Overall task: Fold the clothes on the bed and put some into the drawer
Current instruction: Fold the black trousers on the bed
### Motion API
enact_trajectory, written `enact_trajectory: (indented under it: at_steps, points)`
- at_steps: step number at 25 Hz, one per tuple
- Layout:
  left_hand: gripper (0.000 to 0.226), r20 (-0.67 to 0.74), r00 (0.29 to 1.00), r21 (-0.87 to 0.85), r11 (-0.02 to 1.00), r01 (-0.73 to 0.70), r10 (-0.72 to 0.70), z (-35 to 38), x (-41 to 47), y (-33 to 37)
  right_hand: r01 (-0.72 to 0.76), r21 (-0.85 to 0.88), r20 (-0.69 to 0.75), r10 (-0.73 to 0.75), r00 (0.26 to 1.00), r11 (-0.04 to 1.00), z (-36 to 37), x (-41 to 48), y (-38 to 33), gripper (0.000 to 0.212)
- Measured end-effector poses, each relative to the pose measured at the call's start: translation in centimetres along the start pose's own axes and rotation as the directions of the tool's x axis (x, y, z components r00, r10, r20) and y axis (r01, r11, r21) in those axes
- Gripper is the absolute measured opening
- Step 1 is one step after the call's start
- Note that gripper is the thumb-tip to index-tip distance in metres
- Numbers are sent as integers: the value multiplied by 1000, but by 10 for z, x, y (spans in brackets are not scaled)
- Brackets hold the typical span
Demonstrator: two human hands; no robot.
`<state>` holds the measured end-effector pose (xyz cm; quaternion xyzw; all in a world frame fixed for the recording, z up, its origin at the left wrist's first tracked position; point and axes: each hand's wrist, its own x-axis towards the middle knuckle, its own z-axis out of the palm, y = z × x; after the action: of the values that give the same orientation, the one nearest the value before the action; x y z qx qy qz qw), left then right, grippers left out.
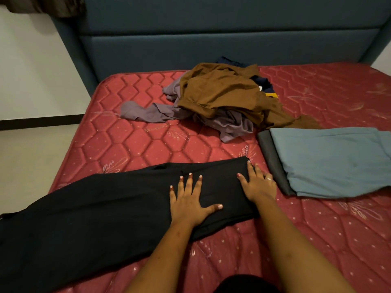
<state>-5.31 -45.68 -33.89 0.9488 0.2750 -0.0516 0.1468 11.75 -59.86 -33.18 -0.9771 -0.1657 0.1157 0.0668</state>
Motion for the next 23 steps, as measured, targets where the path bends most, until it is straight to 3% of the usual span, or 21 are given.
enact_trajectory:
  at_steps: [2, 5, 9, 13, 15, 17, 19, 21, 23]
  points:
    - [107, 8, 1000, -18, 1000, 15, -14, -1, -12, -13, -72, 34, 24, 71, 997, 997, -9, -8, 6, 76]
    - [79, 64, 997, -9, 999, 44, -44, -4, -36, -30, -141, 271, 121, 112, 986, 952, -31, -16, 16, 80]
    - [68, 186, 978, -179, 976, 127, -93, -31, -66, -45, 8, 209, 117, -33, 993, 978, -83, -26, 1, 55]
    - [67, 7, 971, -510, 835, 209, -239, -75, -81, -74, 152, 154, -11, -152, 988, 976, -139, -57, -84, 53]
    - [60, -70, 948, -725, 668, 166, -311, -96, -92, -97, 246, 128, -67, -239, 969, 961, -150, -86, -141, 52]
    - [41, -27, 932, -924, 364, 114, -360, -116, -105, -117, 315, 108, -124, -302, 945, 943, -148, -122, -197, 47]
    - [24, 79, 918, -986, 103, 128, -389, -134, -124, -146, 428, 65, -140, -416, 898, 902, -132, -168, -257, 45]
    - [23, 190, 905, -981, -113, 158, -380, -143, -144, -180, 559, 23, -131, -552, 824, 829, -102, -213, -307, 42]
    - [35, 263, 894, -957, -218, 193, -363, -139, -161, -216, 618, 44, -73, -614, 786, 785, -65, -249, -341, 42]
